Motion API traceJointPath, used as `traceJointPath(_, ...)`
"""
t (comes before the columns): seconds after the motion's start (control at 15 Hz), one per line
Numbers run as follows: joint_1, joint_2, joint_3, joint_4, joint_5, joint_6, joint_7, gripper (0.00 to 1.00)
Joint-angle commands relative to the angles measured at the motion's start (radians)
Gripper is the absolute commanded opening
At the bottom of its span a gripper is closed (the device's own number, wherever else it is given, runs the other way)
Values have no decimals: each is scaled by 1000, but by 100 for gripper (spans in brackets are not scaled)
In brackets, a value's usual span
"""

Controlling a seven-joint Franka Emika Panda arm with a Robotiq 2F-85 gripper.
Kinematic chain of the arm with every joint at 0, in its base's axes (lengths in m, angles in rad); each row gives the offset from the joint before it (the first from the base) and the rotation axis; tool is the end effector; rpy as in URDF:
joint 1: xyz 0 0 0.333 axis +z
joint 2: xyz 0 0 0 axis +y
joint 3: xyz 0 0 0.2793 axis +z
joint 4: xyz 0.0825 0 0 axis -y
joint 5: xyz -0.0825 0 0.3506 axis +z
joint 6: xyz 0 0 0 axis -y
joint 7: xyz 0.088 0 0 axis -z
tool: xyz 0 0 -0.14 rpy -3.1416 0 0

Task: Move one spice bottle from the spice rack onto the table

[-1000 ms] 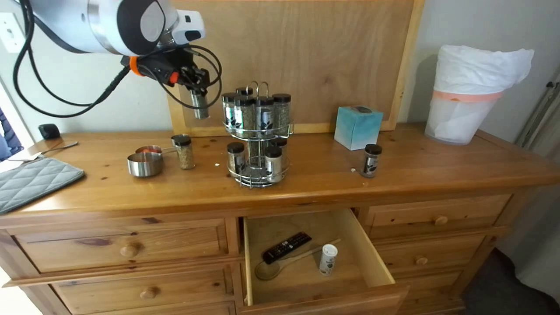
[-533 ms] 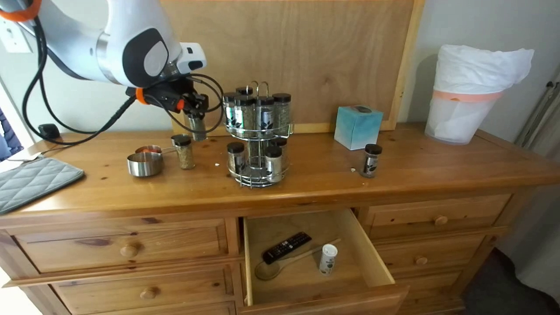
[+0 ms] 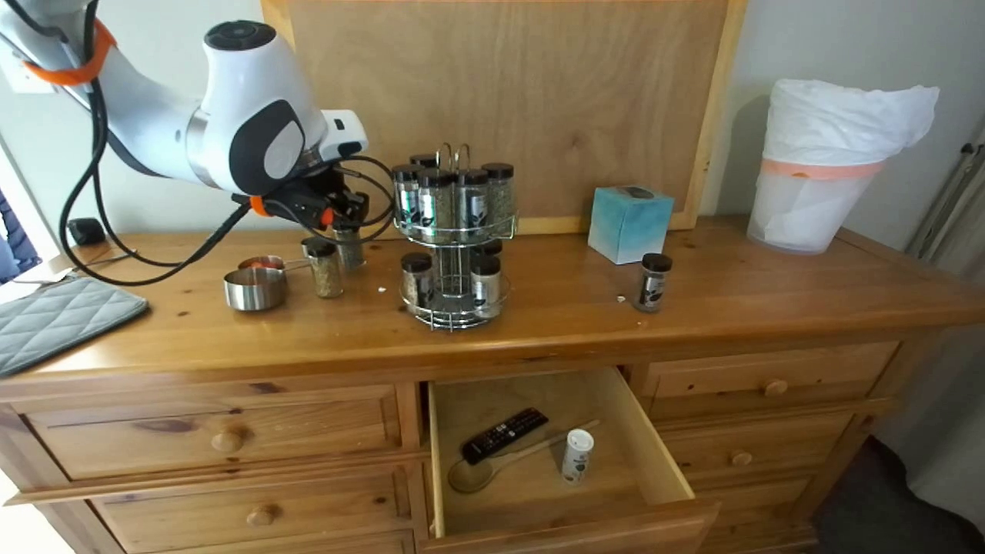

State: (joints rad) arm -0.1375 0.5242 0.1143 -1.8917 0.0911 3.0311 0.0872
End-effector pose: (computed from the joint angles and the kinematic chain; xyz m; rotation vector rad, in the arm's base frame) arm 0.6577 -0.0279 0.2639 -2.8746 0.3339 -0.9158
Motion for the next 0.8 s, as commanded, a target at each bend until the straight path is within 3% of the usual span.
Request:
traceJointPath(0.0,-38,18,42,7,45,17,-52,50)
traceJointPath(0.07,-40,18,42,10,44,16,-54,76)
traceJointPath(0.13,-37,14,36,10,42,10,-50,77)
traceJointPath(0.33,-22,-9,16,12,32,-21,-40,97)
traceJointPath(0.47,11,-38,-22,13,20,-69,-13,100)
traceJointPath(0.73,148,-120,-188,11,-69,-228,88,100)
